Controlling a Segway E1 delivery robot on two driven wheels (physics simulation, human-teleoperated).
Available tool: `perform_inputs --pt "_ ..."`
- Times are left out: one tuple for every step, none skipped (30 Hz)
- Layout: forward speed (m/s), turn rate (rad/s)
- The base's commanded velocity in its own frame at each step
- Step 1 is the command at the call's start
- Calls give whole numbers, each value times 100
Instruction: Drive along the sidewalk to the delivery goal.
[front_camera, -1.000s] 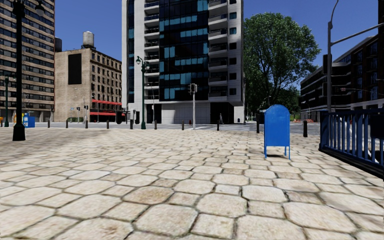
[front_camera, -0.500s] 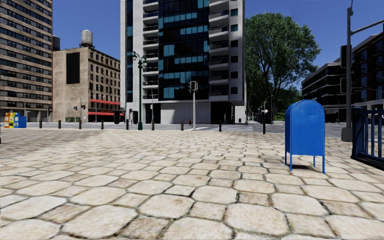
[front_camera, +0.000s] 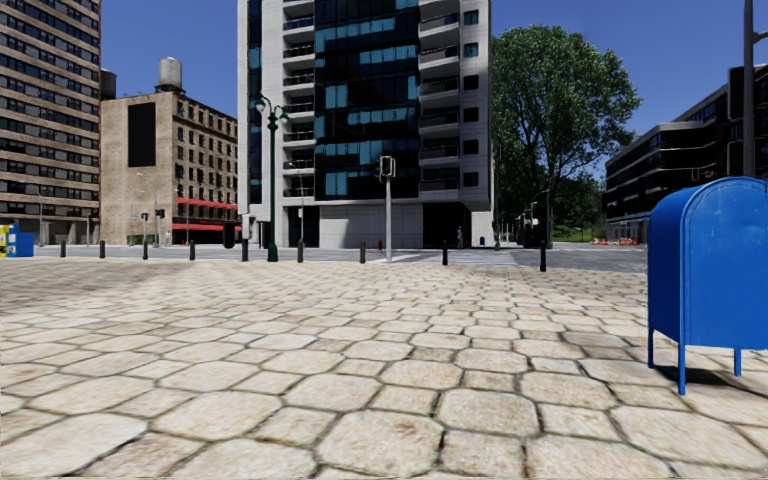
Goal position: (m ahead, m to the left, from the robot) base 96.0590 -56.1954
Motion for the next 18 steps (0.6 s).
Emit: perform_inputs --pt "200 0" --pt "200 0" --pt "200 0" --pt "200 0" --pt "200 0" --pt "200 0" --pt "200 0" --pt "200 0" --pt "200 0" --pt "200 0" --pt "200 0" --pt "200 0" --pt "200 0" --pt "200 0" --pt "200 0" --pt "200 0" --pt "200 0" --pt "200 0"
